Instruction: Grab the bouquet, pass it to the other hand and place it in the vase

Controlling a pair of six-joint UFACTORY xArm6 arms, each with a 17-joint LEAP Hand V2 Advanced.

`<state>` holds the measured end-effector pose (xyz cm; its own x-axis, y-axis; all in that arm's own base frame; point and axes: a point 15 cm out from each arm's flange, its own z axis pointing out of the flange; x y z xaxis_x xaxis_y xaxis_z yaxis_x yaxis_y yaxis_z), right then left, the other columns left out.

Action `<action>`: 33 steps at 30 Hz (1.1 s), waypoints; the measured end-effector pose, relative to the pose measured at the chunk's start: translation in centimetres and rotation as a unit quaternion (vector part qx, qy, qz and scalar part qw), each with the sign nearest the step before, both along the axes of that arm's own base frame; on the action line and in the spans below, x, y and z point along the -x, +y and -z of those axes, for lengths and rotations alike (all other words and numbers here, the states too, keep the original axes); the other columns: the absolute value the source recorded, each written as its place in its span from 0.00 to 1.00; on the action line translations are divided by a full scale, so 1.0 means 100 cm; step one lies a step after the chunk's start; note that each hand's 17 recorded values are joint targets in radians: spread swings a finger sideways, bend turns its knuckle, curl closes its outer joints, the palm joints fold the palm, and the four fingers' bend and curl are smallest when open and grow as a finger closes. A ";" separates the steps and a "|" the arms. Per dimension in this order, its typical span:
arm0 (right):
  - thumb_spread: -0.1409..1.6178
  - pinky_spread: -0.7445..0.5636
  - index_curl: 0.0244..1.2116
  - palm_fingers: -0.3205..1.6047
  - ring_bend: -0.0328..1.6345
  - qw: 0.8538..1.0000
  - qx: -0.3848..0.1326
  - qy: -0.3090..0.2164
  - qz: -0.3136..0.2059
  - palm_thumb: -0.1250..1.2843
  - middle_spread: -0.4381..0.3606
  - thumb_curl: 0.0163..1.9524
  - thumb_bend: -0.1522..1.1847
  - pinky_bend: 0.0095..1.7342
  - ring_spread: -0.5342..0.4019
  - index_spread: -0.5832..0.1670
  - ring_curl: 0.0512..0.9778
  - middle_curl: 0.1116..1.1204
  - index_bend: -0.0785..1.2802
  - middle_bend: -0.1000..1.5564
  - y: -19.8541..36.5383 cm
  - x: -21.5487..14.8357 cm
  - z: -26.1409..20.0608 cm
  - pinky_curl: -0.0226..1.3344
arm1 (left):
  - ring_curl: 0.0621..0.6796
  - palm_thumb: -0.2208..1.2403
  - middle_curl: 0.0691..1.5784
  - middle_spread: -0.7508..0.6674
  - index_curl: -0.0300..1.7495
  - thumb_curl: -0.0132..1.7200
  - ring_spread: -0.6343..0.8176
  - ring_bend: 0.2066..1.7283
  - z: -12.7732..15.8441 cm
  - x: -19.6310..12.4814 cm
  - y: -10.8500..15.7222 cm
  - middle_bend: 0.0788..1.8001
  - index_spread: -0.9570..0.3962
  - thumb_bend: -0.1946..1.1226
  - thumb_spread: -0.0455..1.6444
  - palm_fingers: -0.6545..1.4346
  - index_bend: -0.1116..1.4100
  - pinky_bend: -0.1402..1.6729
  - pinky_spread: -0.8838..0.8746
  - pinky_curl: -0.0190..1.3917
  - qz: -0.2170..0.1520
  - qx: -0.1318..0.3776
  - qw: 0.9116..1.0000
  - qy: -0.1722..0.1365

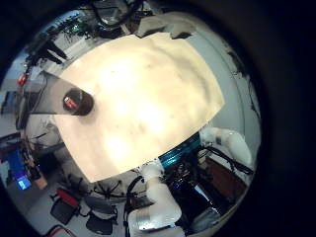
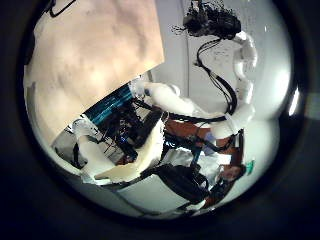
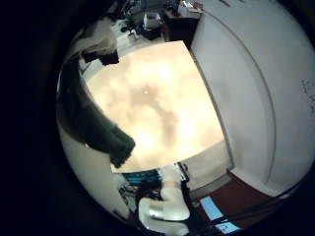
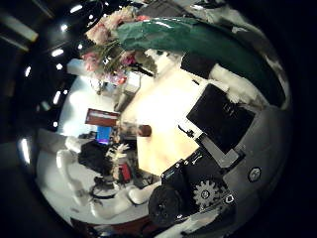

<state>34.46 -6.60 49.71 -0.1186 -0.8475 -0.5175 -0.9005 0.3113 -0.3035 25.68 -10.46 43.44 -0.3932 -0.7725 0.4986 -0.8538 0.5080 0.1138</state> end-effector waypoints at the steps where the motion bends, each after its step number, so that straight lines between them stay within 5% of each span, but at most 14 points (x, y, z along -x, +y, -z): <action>1: 0.60 0.44 0.72 0.77 0.90 1.000 -0.017 -0.015 -0.006 0.91 0.42 0.44 0.13 0.85 0.38 0.46 0.66 0.62 0.91 0.89 0.004 0.001 -0.008 0.38 | 0.24 0.32 0.16 0.73 0.24 0.18 0.80 0.12 -0.003 -0.002 0.003 0.06 0.69 0.13 0.72 0.42 0.19 0.23 0.86 0.13 -0.007 0.007 1.000 -0.002; 8: 0.59 0.44 0.71 0.77 0.90 0.985 -0.110 -0.112 -0.072 0.91 0.42 0.46 0.12 0.84 0.38 0.48 0.66 0.61 0.92 0.89 0.035 0.000 -0.053 0.40 | 0.24 0.32 0.17 0.74 0.23 0.18 0.80 0.14 -0.034 -0.019 -0.003 0.06 0.72 0.13 0.72 0.41 0.18 0.24 0.86 0.13 -0.051 0.119 0.991 -0.024; 17: 0.58 0.44 0.69 0.77 0.90 0.945 -0.248 -0.160 -0.141 0.92 0.42 0.49 0.11 0.81 0.38 0.49 0.66 0.59 0.94 0.90 0.069 0.010 -0.048 0.44 | 0.25 0.31 0.17 0.76 0.22 0.18 0.81 0.16 -0.078 -0.049 -0.011 0.07 0.77 0.13 0.69 0.41 0.18 0.25 0.85 0.14 -0.102 0.271 0.956 -0.039; 20: 0.58 0.44 0.69 0.77 0.90 0.929 -0.288 -0.164 -0.167 0.92 0.42 0.50 0.11 0.81 0.38 0.49 0.67 0.59 0.94 0.90 0.084 0.014 -0.035 0.46 | 0.26 0.30 0.18 0.76 0.21 0.18 0.80 0.17 -0.086 -0.054 -0.020 0.07 0.77 0.13 0.68 0.41 0.18 0.26 0.85 0.14 -0.111 0.308 0.945 -0.020; 25: 0.57 0.44 0.68 0.77 0.90 0.917 -0.291 -0.169 -0.215 0.92 0.42 0.51 0.11 0.80 0.38 0.50 0.67 0.58 0.95 0.91 0.116 0.022 -0.035 0.48 | 0.26 0.30 0.18 0.76 0.20 0.18 0.80 0.19 -0.094 -0.062 -0.028 0.08 0.78 0.13 0.67 0.41 0.17 0.27 0.84 0.14 -0.115 0.352 0.929 0.005; 33: 0.57 0.44 0.67 0.77 0.90 0.899 -0.300 -0.152 -0.282 0.92 0.42 0.53 0.11 0.78 0.38 0.50 0.67 0.57 0.96 0.91 0.161 0.033 -0.023 0.52 | 0.27 0.31 0.19 0.77 0.19 0.19 0.80 0.22 -0.089 -0.085 -0.031 0.08 0.80 0.13 0.66 0.40 0.17 0.30 0.83 0.14 -0.132 0.378 0.916 0.024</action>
<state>31.16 9.47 52.04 0.4665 -0.2870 -0.8366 -0.8701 0.0212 -0.4924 34.17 -13.55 52.32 -0.2051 -0.2643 0.9424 -0.9617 0.2334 -0.1439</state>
